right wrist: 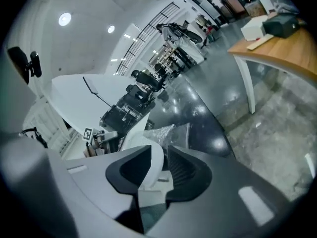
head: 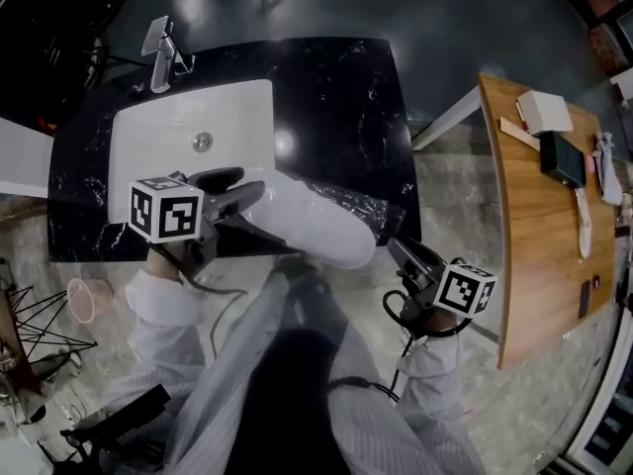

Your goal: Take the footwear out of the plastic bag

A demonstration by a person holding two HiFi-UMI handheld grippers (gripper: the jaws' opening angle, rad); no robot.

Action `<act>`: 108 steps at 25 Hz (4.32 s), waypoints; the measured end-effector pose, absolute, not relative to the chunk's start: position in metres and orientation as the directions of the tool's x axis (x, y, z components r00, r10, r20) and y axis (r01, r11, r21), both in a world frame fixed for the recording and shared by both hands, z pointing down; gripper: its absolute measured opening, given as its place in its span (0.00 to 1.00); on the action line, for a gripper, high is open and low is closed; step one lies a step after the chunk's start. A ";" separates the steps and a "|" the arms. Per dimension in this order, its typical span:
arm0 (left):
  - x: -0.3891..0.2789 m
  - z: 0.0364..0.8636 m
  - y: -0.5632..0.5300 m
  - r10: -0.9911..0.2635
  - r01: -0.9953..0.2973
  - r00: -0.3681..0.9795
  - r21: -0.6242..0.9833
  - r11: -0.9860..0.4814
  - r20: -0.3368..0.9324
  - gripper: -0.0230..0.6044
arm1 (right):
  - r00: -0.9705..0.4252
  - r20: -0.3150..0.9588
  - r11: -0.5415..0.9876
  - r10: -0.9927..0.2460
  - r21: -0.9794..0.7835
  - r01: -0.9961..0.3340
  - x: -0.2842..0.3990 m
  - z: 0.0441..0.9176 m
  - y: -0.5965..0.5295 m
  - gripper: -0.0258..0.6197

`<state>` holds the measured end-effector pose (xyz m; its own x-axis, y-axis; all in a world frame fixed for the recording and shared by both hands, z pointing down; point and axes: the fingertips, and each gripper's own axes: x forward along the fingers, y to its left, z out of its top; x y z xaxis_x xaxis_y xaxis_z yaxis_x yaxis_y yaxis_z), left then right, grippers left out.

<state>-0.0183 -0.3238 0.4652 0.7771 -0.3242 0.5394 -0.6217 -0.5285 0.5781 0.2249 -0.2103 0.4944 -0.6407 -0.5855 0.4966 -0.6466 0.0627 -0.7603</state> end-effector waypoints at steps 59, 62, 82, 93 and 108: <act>-0.087 0.429 -0.323 -0.297 -0.486 0.874 0.680 -0.549 0.384 0.04 | -0.860 0.069 0.283 -0.505 -0.929 -0.240 0.220 0.430 -0.201 0.14; -0.101 0.430 -0.330 -0.348 -0.540 0.842 0.662 -0.520 0.413 0.04 | -0.827 0.100 0.249 -0.553 -0.927 -0.279 0.237 0.431 -0.202 0.14; -0.063 0.387 -0.383 -0.870 -0.937 0.336 0.227 -0.267 0.361 0.04 | -0.196 0.312 0.071 -0.930 -0.372 -0.926 0.280 0.371 -0.265 0.14; -0.024 0.377 -0.365 -0.887 -0.936 0.348 0.166 -0.310 0.304 0.04 | -0.193 0.259 0.125 -0.946 -0.260 -0.957 0.229 0.359 -0.288 0.14; -0.025 0.377 -0.361 -0.884 -0.934 0.352 0.171 -0.313 0.306 0.04 | -0.173 0.245 0.110 -0.954 -0.251 -0.962 0.240 0.349 -0.284 0.14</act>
